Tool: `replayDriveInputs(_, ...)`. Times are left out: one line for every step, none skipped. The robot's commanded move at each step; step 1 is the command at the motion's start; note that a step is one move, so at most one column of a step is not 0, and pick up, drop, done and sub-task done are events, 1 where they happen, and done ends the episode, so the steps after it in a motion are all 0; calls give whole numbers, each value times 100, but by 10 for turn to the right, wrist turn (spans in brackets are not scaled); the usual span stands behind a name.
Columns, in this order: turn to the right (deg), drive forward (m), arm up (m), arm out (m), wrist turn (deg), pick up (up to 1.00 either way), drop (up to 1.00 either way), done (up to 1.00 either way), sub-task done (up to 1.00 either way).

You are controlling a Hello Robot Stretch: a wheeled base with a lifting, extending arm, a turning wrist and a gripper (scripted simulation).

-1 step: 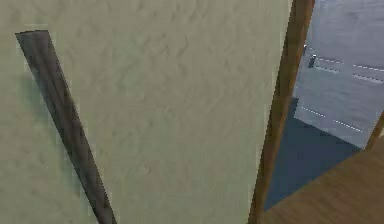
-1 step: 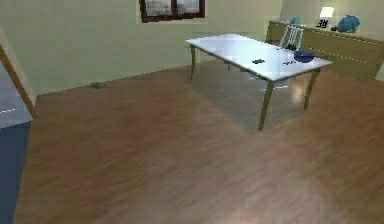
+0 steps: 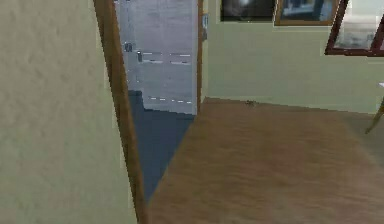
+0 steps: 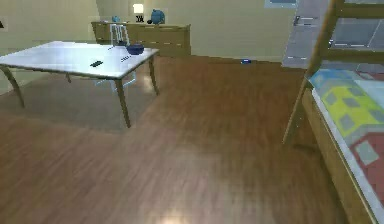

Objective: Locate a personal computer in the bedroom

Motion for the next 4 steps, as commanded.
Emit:
replayDriveInputs(120,0,0,0,0,0,0,0,0)
replayDriveInputs(0,10,0,0,0,0,0,0,0)
replayDriveInputs(450,0,0,0,0,0,0,0,0)
replayDriveInputs(390,0,0,0,0,0,0,0,0)
